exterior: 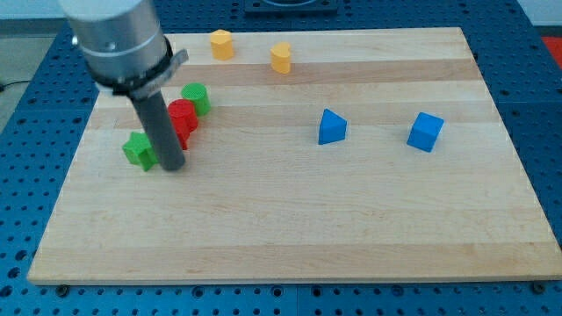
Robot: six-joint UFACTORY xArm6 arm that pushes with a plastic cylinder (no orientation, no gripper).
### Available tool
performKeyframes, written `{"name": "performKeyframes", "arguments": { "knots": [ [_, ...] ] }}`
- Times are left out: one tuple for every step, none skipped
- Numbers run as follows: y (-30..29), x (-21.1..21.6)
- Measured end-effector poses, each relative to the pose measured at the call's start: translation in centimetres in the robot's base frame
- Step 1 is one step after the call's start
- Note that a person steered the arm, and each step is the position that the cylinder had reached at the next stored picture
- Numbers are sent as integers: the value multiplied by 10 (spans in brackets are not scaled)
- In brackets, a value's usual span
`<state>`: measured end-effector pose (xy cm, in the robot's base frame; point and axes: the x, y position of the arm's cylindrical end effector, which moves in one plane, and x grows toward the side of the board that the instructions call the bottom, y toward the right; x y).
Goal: Push the green and red blocks diagonally slightly up
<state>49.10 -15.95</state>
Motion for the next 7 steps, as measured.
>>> {"name": "performKeyframes", "arguments": {
  "knots": [
    [-50,31],
    [-83,16],
    [-77,7],
    [-54,-16],
    [-47,-29],
    [-42,-28],
    [-44,-19]
  ]
}}
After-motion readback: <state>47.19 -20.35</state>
